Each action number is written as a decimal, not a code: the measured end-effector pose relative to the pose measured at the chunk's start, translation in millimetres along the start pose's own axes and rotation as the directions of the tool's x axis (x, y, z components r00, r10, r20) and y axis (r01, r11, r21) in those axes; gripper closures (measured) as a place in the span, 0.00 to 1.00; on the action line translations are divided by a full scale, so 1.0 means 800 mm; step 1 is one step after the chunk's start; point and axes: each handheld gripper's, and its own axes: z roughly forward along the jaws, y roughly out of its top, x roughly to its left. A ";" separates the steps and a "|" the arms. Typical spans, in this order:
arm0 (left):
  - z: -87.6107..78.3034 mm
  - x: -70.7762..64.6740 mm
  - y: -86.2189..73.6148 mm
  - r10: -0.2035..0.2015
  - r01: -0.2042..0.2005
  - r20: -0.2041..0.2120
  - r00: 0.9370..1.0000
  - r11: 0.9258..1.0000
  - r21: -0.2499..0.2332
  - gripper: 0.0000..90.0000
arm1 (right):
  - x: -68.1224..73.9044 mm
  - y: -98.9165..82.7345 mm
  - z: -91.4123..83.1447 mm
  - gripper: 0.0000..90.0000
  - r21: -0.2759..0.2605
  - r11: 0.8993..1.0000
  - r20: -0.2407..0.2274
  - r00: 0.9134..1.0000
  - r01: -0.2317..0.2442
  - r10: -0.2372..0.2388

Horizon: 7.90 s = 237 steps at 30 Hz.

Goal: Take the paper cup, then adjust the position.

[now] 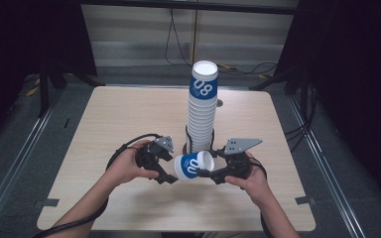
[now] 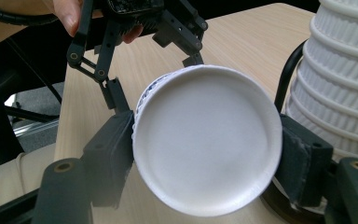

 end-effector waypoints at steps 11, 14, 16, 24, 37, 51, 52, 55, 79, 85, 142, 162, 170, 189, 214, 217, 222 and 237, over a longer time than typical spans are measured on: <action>0.004 -0.001 -0.009 -0.007 0.008 0.026 1.000 0.999 -0.040 0.18 | -0.001 0.000 0.001 0.31 -0.011 1.000 0.000 1.000 -0.005 0.005; 0.007 -0.003 -0.011 -0.021 0.022 0.018 1.000 0.997 -0.074 0.17 | -0.001 0.000 0.001 0.31 -0.012 1.000 0.000 1.000 -0.003 0.003; 0.007 -0.002 -0.011 -0.024 0.026 0.025 0.999 0.995 -0.094 0.17 | -0.001 0.000 0.000 0.31 -0.015 1.000 0.005 1.000 -0.002 0.002; 0.007 -0.002 -0.009 -0.033 0.036 0.025 0.999 0.991 -0.128 0.17 | -0.001 -0.001 -0.003 0.31 -0.021 1.000 0.009 1.000 -0.008 0.008; 0.009 -0.004 -0.008 -0.018 0.022 0.026 0.999 0.991 -0.131 0.17 | 0.000 -0.005 -0.007 0.31 -0.023 1.000 0.018 1.000 -0.014 0.015; 0.013 -0.001 -0.011 -0.034 0.041 0.037 0.999 0.979 -0.201 0.17 | -0.003 -0.005 0.001 0.31 -0.019 1.000 0.017 1.000 -0.020 0.021; 0.014 -0.001 -0.011 -0.031 0.037 0.035 0.999 0.977 -0.210 0.17 | -0.003 -0.006 0.002 0.31 -0.020 0.999 0.009 1.000 -0.024 0.024; 0.014 -0.002 -0.013 -0.035 0.043 0.041 0.999 0.973 -0.227 0.17 | -0.001 -0.004 0.004 0.31 -0.020 1.000 0.006 1.000 -0.020 0.020; 0.003 -0.004 -0.010 -0.007 0.006 -0.004 1.000 0.973 -0.230 0.11 | -0.002 -0.001 0.007 0.31 -0.037 0.999 -0.022 0.999 -0.027 0.026; 0.006 -0.005 -0.009 -0.003 0.000 -0.011 1.000 0.974 -0.225 0.11 | -0.003 -0.002 0.009 0.31 -0.026 0.999 -0.022 0.999 -0.024 0.024; 0.007 -0.008 -0.013 0.015 -0.007 0.029 0.999 0.966 -0.259 0.16 | -0.003 -0.001 0.009 0.31 -0.076 0.996 -0.069 0.997 -0.035 0.030; -0.007 -0.012 -0.013 0.044 -0.040 0.013 0.999 0.974 -0.225 0.22 | 0.000 -0.002 0.012 0.30 -0.089 0.996 -0.080 0.997 -0.024 0.017; -0.010 -0.012 -0.012 0.060 -0.057 0.012 0.998 0.984 -0.171 0.23 | 0.001 -0.004 0.015 0.22 -0.072 0.997 -0.056 0.998 -0.011 0.007; -0.018 -0.011 -0.011 0.067 -0.065 0.010 0.998 0.991 -0.114 0.24 | -0.001 -0.009 0.016 0.15 -0.054 0.998 -0.038 0.999 -0.021 0.019; -0.031 -0.006 -0.009 0.068 -0.068 -0.002 0.998 0.997 -0.032 0.24 | -0.002 -0.011 0.015 0.14 -0.028 1.000 -0.018 1.000 -0.005 0.004; -0.033 -0.007 -0.008 0.057 -0.057 -0.008 0.998 0.998 -0.022 0.24 | -0.003 -0.011 0.014 0.15 -0.023 1.000 -0.015 1.000 -0.011 0.011; -0.038 -0.007 -0.005 0.063 -0.063 -0.017 0.998 0.998 0.015 0.24 | -0.003 -0.012 0.012 0.14 -0.024 1.000 -0.012 1.000 -0.012 0.012; -0.039 -0.008 0.009 0.075 -0.071 -0.021 0.997 0.990 0.125 0.24 | -0.002 -0.011 0.012 0.15 -0.019 1.000 -0.025 1.000 -0.003 0.002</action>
